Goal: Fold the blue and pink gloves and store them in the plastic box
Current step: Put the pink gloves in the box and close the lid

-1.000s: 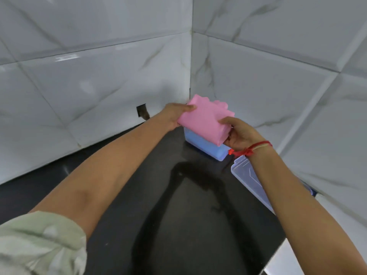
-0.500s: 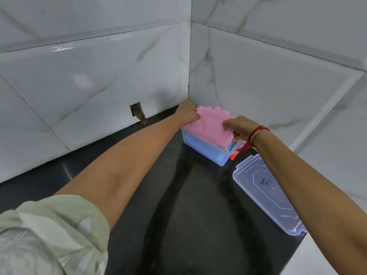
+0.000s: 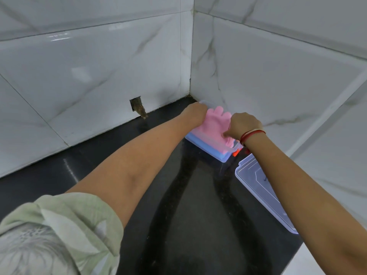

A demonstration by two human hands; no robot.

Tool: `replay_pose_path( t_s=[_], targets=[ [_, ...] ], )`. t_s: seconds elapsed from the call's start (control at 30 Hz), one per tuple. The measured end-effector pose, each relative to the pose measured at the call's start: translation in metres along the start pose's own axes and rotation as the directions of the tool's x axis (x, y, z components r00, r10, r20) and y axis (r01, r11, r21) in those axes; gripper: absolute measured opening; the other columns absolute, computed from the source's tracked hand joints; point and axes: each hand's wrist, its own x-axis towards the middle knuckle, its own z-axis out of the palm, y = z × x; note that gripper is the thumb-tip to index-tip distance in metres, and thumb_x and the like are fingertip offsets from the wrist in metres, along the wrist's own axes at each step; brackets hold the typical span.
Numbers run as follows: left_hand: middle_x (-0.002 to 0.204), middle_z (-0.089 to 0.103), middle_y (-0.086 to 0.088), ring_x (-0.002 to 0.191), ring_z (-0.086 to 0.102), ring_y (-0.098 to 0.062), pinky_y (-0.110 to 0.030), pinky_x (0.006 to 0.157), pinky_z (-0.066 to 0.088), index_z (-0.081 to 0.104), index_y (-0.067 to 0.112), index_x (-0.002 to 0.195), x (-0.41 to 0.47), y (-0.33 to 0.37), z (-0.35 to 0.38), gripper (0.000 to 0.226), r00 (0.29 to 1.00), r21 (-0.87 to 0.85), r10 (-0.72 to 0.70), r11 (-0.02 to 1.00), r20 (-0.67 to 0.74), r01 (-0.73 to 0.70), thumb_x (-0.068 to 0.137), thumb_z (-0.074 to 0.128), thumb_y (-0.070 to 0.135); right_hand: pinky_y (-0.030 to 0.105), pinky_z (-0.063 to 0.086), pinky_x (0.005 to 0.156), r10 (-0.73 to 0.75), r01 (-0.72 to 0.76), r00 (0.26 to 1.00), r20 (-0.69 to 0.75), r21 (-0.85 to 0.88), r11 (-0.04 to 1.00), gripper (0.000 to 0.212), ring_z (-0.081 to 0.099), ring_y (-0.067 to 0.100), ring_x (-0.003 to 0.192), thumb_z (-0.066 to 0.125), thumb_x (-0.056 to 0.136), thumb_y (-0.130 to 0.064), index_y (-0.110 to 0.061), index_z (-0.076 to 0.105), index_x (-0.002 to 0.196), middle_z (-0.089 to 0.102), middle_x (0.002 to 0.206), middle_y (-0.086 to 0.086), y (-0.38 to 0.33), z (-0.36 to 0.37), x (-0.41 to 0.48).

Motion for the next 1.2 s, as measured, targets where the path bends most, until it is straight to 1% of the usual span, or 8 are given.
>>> replay_pose_path(
  t_s=[0.2,0.33,0.47,0.67,0.83,0.97,1.1,1.2],
  targets=[
    [0.121,0.056,-0.017,0.105,0.057,-0.031,-0.035,0.072,0.044,0.057,0.000,0.114,-0.005,0.002,0.005,0.025,1.000,0.125,-0.009,0.992,-0.020,0.011,0.094,0.042,0.001,0.031,0.042,0.069,0.037,-0.037,0.999,-0.006,-0.074,0.997,0.038,0.063,0.030,0.097,0.067,0.079,-0.036,-0.008,0.059,0.103,0.065,0.106,0.012,-0.001,0.002,-0.006],
    [0.103,0.063,-0.009,0.086,0.062,-0.026,-0.032,0.057,0.040,0.059,0.009,0.104,-0.016,-0.004,-0.002,0.015,0.967,0.154,-0.025,0.986,-0.254,0.066,0.091,0.053,0.015,0.033,0.043,0.066,0.064,-0.077,0.982,-0.178,-0.063,0.995,0.052,0.062,0.033,0.096,0.075,0.071,-0.043,-0.005,0.060,0.102,0.063,0.104,0.013,-0.004,-0.010,-0.015],
    [0.106,0.060,-0.009,0.090,0.062,-0.024,-0.030,0.063,0.044,0.060,0.011,0.111,-0.026,-0.001,-0.004,0.023,0.901,0.091,0.179,0.984,-0.396,-0.155,0.091,0.055,0.019,0.041,0.048,0.076,-0.126,0.130,0.914,-0.386,-0.017,0.991,0.041,0.054,0.036,0.103,0.064,0.085,-0.031,-0.003,0.054,0.113,0.055,0.114,0.019,-0.019,-0.009,-0.015],
    [0.116,0.061,-0.012,0.103,0.058,-0.025,-0.035,0.087,0.045,0.058,0.008,0.115,-0.028,0.015,0.010,0.027,0.995,-0.062,0.100,0.993,-0.009,-0.101,0.098,0.038,0.015,0.041,0.045,0.094,-0.260,0.255,0.966,0.011,0.165,0.953,0.034,0.052,0.036,0.112,0.039,0.094,-0.007,-0.002,0.051,0.125,0.052,0.129,0.020,-0.020,0.018,0.002],
    [0.119,0.053,-0.009,0.112,0.051,-0.027,-0.046,0.097,0.044,0.049,0.012,0.123,-0.022,0.017,0.005,0.028,0.986,-0.056,0.100,0.994,0.135,-0.093,0.096,0.043,0.015,0.040,0.030,0.113,-0.223,0.150,0.931,0.289,0.252,0.956,0.052,0.039,0.033,0.130,0.036,0.099,-0.014,-0.009,0.020,0.148,0.031,0.149,0.014,-0.013,0.029,0.019],
    [0.115,0.054,-0.011,0.108,0.053,-0.027,-0.046,0.095,0.046,0.047,0.012,0.119,-0.019,0.022,0.007,0.024,0.987,-0.084,0.079,0.994,0.138,-0.068,0.095,0.048,0.018,0.040,0.025,0.115,-0.167,0.118,0.907,0.386,0.149,0.982,0.048,0.033,0.030,0.131,0.034,0.099,-0.018,-0.010,0.026,0.145,0.032,0.145,0.011,-0.014,0.028,0.024],
    [0.113,0.058,-0.010,0.104,0.057,-0.025,-0.036,0.090,0.047,0.056,0.009,0.115,-0.033,0.025,0.013,0.025,0.994,-0.176,0.101,0.978,-0.050,-0.108,0.093,0.045,0.013,0.032,0.035,0.101,-0.260,0.192,0.959,0.110,0.417,0.888,0.043,0.044,0.031,0.120,0.040,0.096,-0.009,-0.005,0.037,0.139,0.040,0.141,0.021,-0.011,0.022,-0.001],
    [0.121,0.062,-0.010,0.112,0.056,-0.025,-0.034,0.098,0.040,0.058,0.009,0.121,-0.071,0.033,0.022,0.034,0.891,-0.254,0.102,0.939,-0.442,-0.233,0.089,0.052,0.015,0.032,0.024,0.112,-0.189,0.313,0.940,-0.285,0.498,0.808,0.049,0.031,0.030,0.139,0.051,0.091,-0.008,-0.005,0.041,0.139,0.033,0.149,0.021,0.004,0.025,-0.038]
  ],
)
